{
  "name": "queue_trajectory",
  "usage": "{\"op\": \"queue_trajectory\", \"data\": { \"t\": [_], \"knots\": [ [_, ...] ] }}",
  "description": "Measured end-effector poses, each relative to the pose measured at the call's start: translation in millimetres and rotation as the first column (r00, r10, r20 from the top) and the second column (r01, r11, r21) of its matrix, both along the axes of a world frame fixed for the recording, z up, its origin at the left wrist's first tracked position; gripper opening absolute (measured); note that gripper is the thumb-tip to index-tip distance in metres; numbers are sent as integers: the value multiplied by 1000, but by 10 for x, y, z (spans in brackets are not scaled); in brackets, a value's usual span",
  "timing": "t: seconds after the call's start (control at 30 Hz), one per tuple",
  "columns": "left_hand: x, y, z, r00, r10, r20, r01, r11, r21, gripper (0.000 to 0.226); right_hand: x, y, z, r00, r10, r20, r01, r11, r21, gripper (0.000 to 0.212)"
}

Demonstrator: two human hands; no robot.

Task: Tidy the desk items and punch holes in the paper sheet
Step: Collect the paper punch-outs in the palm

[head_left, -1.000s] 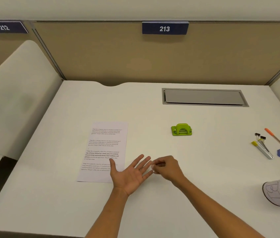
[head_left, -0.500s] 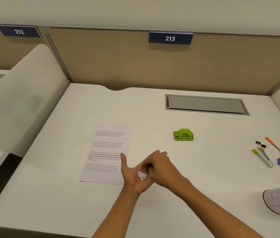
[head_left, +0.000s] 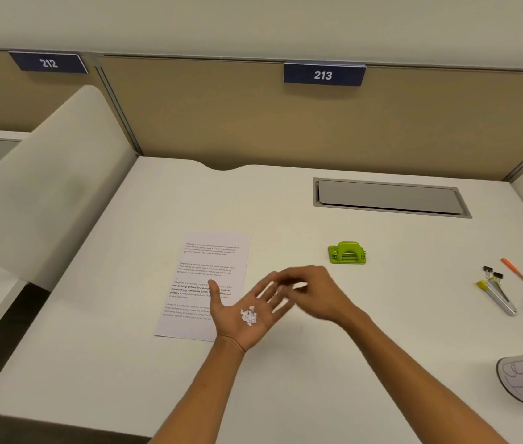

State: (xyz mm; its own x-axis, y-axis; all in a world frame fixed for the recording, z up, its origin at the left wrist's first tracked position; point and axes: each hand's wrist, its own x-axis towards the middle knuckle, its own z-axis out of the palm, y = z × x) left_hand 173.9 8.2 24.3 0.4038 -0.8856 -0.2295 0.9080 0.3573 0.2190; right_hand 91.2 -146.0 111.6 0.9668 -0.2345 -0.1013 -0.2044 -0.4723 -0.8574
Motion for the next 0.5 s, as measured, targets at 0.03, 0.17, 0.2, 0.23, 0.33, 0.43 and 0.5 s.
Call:
{"op": "queue_trajectory", "data": {
  "t": [0.03,0.17,0.2,0.23,0.33,0.43,0.5],
  "knots": [
    [64,32,-22,1000,12,-9,-12,1000,-14,128,-4,-107,-75,995,-100,21,100,994,42,25],
    [283,209,-105,1000,23,-17,-24,997,-72,125,-61,-452,-532,947,-288,-140,281,957,-72,35],
    [309,242,-121,1000,25,-14,-26,997,-74,125,-66,-486,-659,941,-275,-200,250,958,-140,39],
    [322,272,-137,1000,28,-14,-29,996,-82,125,-54,-504,-778,934,-260,-243,215,956,-197,42],
    [317,359,-209,999,37,-26,-39,993,-110,126,71,-479,-1048,936,-185,-300,82,942,-325,46],
    [267,426,-297,998,43,-44,-48,991,-128,126,229,-354,-1240,935,5,-353,-195,841,-504,51],
    [236,455,-354,997,48,-59,-56,988,-144,126,285,-235,-1341,912,131,-390,-358,720,-595,48]
  ]
}}
